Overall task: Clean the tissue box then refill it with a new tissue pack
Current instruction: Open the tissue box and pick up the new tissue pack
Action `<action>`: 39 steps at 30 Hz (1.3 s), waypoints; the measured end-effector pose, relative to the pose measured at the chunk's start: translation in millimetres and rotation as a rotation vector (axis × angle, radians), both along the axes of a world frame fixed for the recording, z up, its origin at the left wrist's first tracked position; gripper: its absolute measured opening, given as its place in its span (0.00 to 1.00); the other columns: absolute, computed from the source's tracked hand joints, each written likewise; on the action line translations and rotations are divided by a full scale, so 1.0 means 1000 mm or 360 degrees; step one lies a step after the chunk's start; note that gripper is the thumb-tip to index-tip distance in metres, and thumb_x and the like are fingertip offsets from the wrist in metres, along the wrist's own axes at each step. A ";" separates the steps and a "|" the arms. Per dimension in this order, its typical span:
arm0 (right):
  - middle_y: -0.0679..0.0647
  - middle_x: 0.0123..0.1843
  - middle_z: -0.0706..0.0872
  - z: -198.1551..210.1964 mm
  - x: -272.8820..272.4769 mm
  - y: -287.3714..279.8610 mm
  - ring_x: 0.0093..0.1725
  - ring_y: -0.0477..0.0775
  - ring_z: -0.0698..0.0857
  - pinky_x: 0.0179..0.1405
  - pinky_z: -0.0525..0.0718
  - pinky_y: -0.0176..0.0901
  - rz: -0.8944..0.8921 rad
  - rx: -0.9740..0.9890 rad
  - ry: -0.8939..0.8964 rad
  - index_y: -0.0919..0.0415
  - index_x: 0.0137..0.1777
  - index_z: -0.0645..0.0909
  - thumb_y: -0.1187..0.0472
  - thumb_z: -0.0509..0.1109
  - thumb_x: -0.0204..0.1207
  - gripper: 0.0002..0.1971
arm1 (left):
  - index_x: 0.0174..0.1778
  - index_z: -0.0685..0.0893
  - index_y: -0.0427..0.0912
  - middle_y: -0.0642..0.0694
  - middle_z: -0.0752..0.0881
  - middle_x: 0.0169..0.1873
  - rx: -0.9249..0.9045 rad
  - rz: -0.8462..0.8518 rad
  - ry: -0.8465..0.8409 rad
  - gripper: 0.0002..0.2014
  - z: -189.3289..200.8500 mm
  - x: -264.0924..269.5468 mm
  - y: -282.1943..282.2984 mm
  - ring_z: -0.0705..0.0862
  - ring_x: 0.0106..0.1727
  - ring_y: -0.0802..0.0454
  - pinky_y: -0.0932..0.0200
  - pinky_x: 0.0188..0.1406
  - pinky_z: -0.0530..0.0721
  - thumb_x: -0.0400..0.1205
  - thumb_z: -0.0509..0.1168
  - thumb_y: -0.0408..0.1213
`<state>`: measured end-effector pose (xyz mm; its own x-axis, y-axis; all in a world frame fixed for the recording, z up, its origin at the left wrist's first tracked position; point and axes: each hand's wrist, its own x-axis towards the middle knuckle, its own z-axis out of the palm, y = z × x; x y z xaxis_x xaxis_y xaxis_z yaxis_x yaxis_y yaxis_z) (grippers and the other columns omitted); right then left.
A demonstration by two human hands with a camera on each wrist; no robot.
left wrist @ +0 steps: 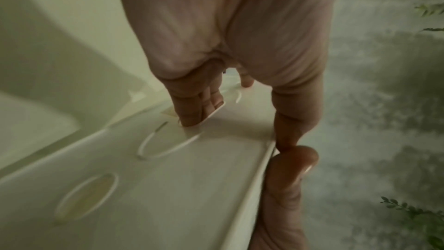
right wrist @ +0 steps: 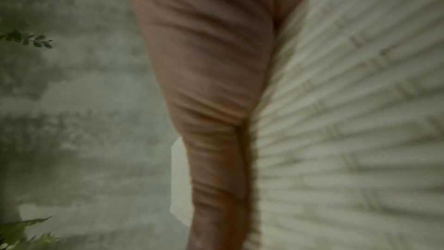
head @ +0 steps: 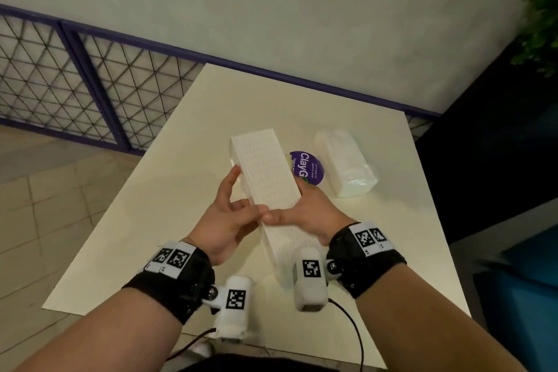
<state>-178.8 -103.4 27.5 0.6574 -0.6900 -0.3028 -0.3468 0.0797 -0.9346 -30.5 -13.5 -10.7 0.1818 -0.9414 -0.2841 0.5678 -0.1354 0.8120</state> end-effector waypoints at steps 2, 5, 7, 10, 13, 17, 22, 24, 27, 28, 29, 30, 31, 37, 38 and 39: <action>0.46 0.55 0.90 -0.001 -0.001 -0.002 0.57 0.41 0.88 0.50 0.86 0.33 0.0004 0.0033 -0.0025 0.43 0.59 0.80 0.67 0.85 0.59 0.31 | 0.80 0.60 0.63 0.37 0.91 0.44 -0.0015 -0.0013 0.0005 0.49 0.004 -0.001 -0.002 0.90 0.51 0.45 0.55 0.47 0.88 0.67 0.72 0.25; 0.45 0.53 0.91 -0.002 0.000 -0.004 0.57 0.41 0.88 0.52 0.86 0.36 -0.0016 0.0041 -0.0037 0.44 0.60 0.81 0.68 0.85 0.58 0.32 | 0.79 0.60 0.63 0.41 0.91 0.37 -0.0045 -0.0021 0.0023 0.50 0.007 -0.001 -0.006 0.91 0.45 0.48 0.56 0.44 0.88 0.66 0.70 0.23; 0.45 0.53 0.91 -0.005 0.003 -0.006 0.58 0.43 0.88 0.56 0.86 0.40 -0.0027 0.0027 -0.0026 0.44 0.60 0.81 0.68 0.86 0.57 0.33 | 0.80 0.59 0.64 0.44 0.91 0.33 -0.0055 -0.0030 0.0023 0.50 0.007 0.000 -0.008 0.91 0.42 0.50 0.57 0.44 0.89 0.65 0.68 0.22; 0.44 0.52 0.91 -0.007 0.005 -0.009 0.58 0.44 0.88 0.54 0.86 0.40 -0.0036 -0.0001 0.0008 0.40 0.56 0.81 0.68 0.86 0.55 0.33 | 0.81 0.55 0.64 0.43 0.91 0.35 -0.0052 -0.0045 0.0009 0.52 0.006 0.001 -0.009 0.90 0.47 0.49 0.55 0.49 0.89 0.66 0.67 0.21; 0.44 0.53 0.91 -0.004 0.006 -0.010 0.59 0.44 0.87 0.54 0.86 0.40 -0.0032 -0.0052 0.0059 0.34 0.55 0.80 0.65 0.87 0.54 0.34 | 0.81 0.54 0.66 0.40 0.91 0.38 -0.0015 -0.0101 -0.0024 0.53 0.006 0.004 -0.010 0.90 0.49 0.47 0.55 0.49 0.89 0.69 0.67 0.18; 0.45 0.57 0.90 0.001 0.007 -0.009 0.61 0.45 0.86 0.62 0.86 0.49 0.0006 -0.0087 0.0093 0.29 0.56 0.78 0.62 0.88 0.53 0.37 | 0.81 0.51 0.68 0.37 0.91 0.45 0.0008 -0.0190 -0.0155 0.55 0.011 0.008 -0.010 0.90 0.50 0.45 0.54 0.49 0.89 0.68 0.69 0.18; 0.43 0.58 0.88 0.007 0.010 -0.009 0.62 0.42 0.84 0.63 0.85 0.46 0.0022 -0.0172 0.0131 0.36 0.69 0.74 0.60 0.89 0.52 0.45 | 0.81 0.52 0.68 0.33 0.89 0.49 -0.0061 -0.0180 -0.0175 0.55 0.010 0.013 -0.008 0.89 0.52 0.43 0.51 0.51 0.88 0.66 0.67 0.19; 0.40 0.61 0.86 0.008 0.013 -0.007 0.64 0.40 0.82 0.64 0.83 0.43 0.0059 -0.0304 0.0219 0.35 0.75 0.66 0.56 0.89 0.50 0.53 | 0.80 0.56 0.64 0.37 0.89 0.44 -0.0036 -0.0177 -0.0214 0.52 0.011 0.015 -0.008 0.89 0.47 0.45 0.51 0.49 0.88 0.65 0.65 0.19; 0.39 0.69 0.81 0.008 0.015 -0.004 0.69 0.41 0.78 0.70 0.78 0.43 0.0120 -0.0444 0.0339 0.34 0.80 0.54 0.50 0.89 0.47 0.63 | 0.76 0.61 0.59 0.41 0.87 0.47 0.0049 -0.0122 -0.0293 0.47 0.013 0.010 -0.007 0.88 0.50 0.45 0.47 0.47 0.88 0.62 0.63 0.21; 0.39 0.71 0.79 0.008 0.015 -0.002 0.69 0.41 0.77 0.70 0.76 0.41 0.0135 -0.0469 0.0371 0.35 0.82 0.51 0.51 0.89 0.48 0.65 | 0.74 0.62 0.57 0.41 0.85 0.54 0.0080 -0.0084 -0.0311 0.46 0.013 0.008 -0.007 0.87 0.56 0.42 0.44 0.47 0.88 0.61 0.63 0.21; 0.39 0.72 0.77 0.009 0.016 -0.001 0.69 0.40 0.76 0.69 0.74 0.37 0.0150 -0.0485 0.0396 0.36 0.82 0.50 0.52 0.90 0.48 0.66 | 0.73 0.63 0.55 0.41 0.83 0.59 0.0104 -0.0049 -0.0326 0.45 0.013 0.007 -0.007 0.85 0.60 0.40 0.43 0.44 0.90 0.60 0.63 0.21; 0.39 0.71 0.76 0.009 0.016 0.000 0.69 0.40 0.75 0.67 0.72 0.34 0.0163 -0.0498 0.0416 0.37 0.83 0.48 0.53 0.90 0.49 0.67 | 0.72 0.63 0.54 0.40 0.81 0.62 0.0117 -0.0027 -0.0341 0.44 0.013 0.006 -0.008 0.83 0.63 0.39 0.43 0.41 0.89 0.59 0.64 0.21; 0.39 0.71 0.76 0.009 0.016 0.000 0.69 0.40 0.75 0.66 0.71 0.33 0.0173 -0.0515 0.0435 0.37 0.83 0.47 0.53 0.90 0.49 0.67 | 0.72 0.63 0.53 0.40 0.80 0.64 0.0123 -0.0017 -0.0354 0.45 0.012 0.004 -0.008 0.82 0.64 0.39 0.45 0.39 0.89 0.59 0.64 0.21; 0.42 0.73 0.77 0.011 0.014 -0.003 0.71 0.43 0.75 0.71 0.73 0.38 0.0162 -0.0546 0.0467 0.36 0.83 0.48 0.51 0.90 0.47 0.68 | 0.73 0.64 0.54 0.38 0.81 0.62 0.0113 -0.0013 -0.0388 0.44 0.012 0.005 -0.005 0.84 0.62 0.38 0.41 0.44 0.89 0.60 0.64 0.22; 0.42 0.73 0.78 0.012 0.013 -0.004 0.71 0.43 0.75 0.71 0.73 0.38 0.0157 -0.0538 0.0462 0.37 0.83 0.49 0.51 0.90 0.46 0.68 | 0.73 0.64 0.55 0.38 0.81 0.61 0.0104 -0.0028 -0.0382 0.44 0.013 0.005 -0.004 0.84 0.61 0.39 0.41 0.45 0.89 0.61 0.65 0.22; 0.42 0.73 0.78 0.012 0.012 -0.004 0.71 0.43 0.75 0.71 0.73 0.38 0.0159 -0.0534 0.0458 0.37 0.83 0.49 0.51 0.90 0.46 0.68 | 0.73 0.64 0.56 0.38 0.82 0.60 0.0100 -0.0040 -0.0381 0.44 0.013 0.005 -0.004 0.84 0.60 0.39 0.41 0.46 0.89 0.61 0.65 0.22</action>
<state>-166.6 -107.9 39.5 0.6477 -0.7184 -0.2537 -0.5870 -0.2583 -0.7673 -25.3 -17.1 2.6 0.2275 -0.9285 -0.2936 0.3558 -0.2014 0.9126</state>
